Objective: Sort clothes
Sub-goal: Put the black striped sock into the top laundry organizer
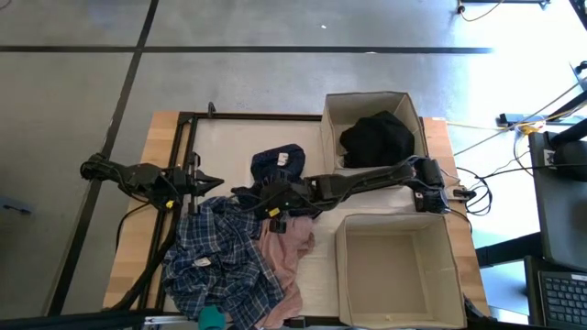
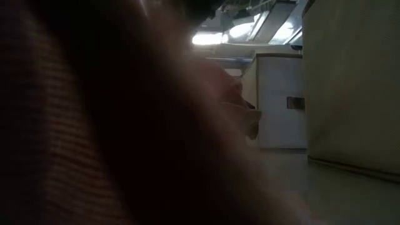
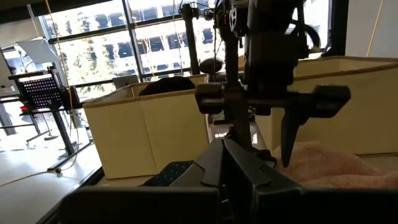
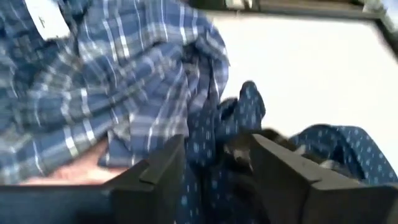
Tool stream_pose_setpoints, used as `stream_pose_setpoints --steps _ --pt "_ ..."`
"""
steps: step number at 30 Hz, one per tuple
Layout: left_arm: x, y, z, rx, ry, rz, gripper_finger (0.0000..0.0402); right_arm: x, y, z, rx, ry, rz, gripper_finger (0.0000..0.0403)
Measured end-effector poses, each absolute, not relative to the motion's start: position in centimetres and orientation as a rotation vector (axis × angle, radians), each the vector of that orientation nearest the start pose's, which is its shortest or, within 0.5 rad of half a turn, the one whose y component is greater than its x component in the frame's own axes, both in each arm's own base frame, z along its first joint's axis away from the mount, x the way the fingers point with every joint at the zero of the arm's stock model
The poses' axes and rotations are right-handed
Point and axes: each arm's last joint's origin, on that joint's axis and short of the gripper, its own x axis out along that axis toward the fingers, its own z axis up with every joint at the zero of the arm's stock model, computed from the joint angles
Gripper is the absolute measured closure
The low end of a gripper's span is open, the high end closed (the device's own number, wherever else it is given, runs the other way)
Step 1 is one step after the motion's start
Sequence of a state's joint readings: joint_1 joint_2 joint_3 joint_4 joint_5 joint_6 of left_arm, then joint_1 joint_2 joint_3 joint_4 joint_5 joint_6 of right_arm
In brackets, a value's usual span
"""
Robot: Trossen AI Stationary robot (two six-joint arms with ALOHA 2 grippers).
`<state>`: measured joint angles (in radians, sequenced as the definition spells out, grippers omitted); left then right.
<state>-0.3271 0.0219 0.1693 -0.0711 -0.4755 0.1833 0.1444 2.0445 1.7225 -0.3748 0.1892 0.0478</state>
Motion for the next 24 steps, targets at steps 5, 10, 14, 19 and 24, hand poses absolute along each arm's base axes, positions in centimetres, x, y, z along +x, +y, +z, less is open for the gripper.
stream_pose_setpoints --steps 5,10,14,19,24 --pt "8.3 -1.4 21.2 0.153 -0.057 0.154 0.04 46.6 5.8 24.9 -0.12 0.686 -0.084 0.0192" --pt "8.3 -1.4 21.2 0.153 -0.056 0.154 0.04 47.1 5.3 22.7 -0.203 0.753 -0.118 0.019" --pt "8.3 -1.4 21.2 0.153 -0.056 0.154 0.04 47.2 5.1 21.4 -0.336 0.81 -0.136 0.0197" --pt "8.3 -1.4 21.2 0.161 -0.055 0.154 0.04 47.2 5.0 21.1 -0.438 0.831 -0.19 0.022" --pt "8.3 -1.4 21.2 0.16 -0.055 0.154 0.04 47.2 5.0 21.1 -0.461 0.837 -0.188 0.028"
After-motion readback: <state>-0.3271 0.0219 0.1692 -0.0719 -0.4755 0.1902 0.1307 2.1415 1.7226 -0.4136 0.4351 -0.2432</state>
